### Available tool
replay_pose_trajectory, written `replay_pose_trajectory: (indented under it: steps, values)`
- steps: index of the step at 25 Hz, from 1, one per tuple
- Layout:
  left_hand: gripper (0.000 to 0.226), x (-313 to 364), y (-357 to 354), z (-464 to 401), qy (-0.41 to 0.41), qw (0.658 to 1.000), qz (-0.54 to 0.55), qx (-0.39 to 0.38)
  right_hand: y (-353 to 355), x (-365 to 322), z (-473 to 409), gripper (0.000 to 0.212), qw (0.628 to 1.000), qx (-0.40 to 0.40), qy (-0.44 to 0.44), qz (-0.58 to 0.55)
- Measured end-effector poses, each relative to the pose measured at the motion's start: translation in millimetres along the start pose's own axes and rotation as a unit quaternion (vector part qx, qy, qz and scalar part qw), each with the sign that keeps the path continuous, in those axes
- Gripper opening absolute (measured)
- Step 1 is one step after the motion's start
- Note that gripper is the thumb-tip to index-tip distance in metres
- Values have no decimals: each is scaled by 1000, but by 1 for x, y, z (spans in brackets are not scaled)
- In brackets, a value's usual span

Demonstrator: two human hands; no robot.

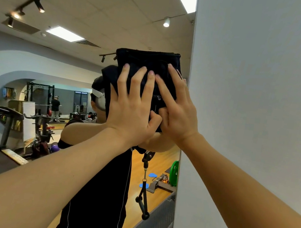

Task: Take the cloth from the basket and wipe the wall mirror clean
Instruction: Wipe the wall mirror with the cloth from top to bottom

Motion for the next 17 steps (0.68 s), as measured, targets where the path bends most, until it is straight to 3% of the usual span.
replay_pose_trajectory:
  steps: [11,17]
  values:
    - [82,28,-13,0,-12,1000,19,-4,8,24,20,60,999,17,-50,-13]
    - [81,48,-35,50,-31,998,43,-16,2,14,77,55,997,0,-76,-27]
Point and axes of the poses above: each hand's wrist, its own z-axis away from the middle knuckle, its own y-axis out of the back of the hand, x = y × z, the point moved 10 cm from there along -z, towards the middle knuckle, and after that the axes turned 8 degrees about -x, right-handed, at the moved point
